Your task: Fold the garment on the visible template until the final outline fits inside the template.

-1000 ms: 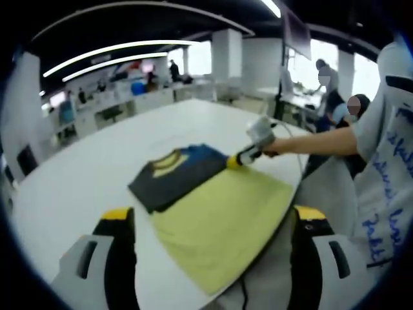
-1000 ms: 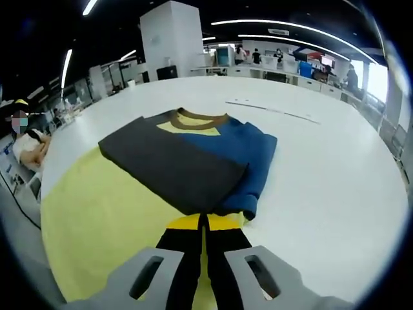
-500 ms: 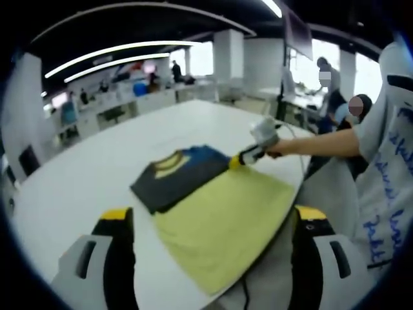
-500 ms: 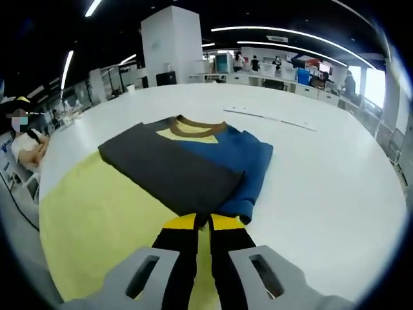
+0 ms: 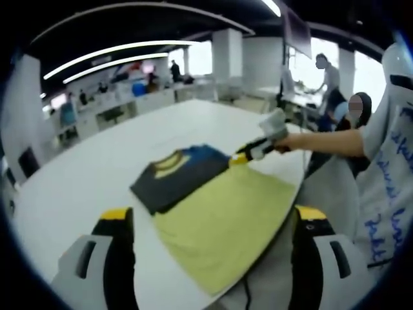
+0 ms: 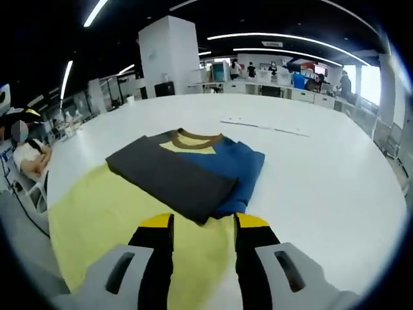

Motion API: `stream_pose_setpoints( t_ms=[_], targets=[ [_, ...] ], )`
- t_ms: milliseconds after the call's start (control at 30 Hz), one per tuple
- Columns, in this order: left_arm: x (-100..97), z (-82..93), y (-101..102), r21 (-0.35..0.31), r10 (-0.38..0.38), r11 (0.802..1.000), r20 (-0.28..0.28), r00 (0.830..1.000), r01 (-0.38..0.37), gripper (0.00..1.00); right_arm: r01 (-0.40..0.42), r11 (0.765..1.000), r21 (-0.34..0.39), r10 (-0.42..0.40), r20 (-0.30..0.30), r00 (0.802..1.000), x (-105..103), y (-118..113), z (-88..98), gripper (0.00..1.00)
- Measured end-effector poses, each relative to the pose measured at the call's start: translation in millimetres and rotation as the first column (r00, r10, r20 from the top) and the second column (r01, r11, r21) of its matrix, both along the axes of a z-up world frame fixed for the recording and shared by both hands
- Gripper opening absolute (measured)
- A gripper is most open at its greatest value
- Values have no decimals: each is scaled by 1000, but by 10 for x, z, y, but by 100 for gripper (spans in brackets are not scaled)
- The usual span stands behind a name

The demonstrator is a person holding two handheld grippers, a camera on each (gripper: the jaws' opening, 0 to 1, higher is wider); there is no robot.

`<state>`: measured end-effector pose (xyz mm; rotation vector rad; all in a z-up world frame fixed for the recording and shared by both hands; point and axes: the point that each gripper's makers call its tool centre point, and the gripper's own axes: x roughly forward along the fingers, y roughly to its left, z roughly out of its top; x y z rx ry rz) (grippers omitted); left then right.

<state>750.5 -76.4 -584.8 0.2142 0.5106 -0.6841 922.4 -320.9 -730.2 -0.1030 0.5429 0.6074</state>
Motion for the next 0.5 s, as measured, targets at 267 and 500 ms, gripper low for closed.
stream_pose_setpoints(
  t_ms=[267, 500],
  targets=[
    [-1, -6, -1, -2, -3, 1000, -1, 1000, 3, 98, -28, 1000, 13, 28, -4, 1000, -212, 53, 117, 60],
    [-12, -8, 15, -2, -7, 1000, 2, 1000, 7, 98, -64, 998, 8, 63, 10, 998, -375, 82, 222, 72]
  ],
)
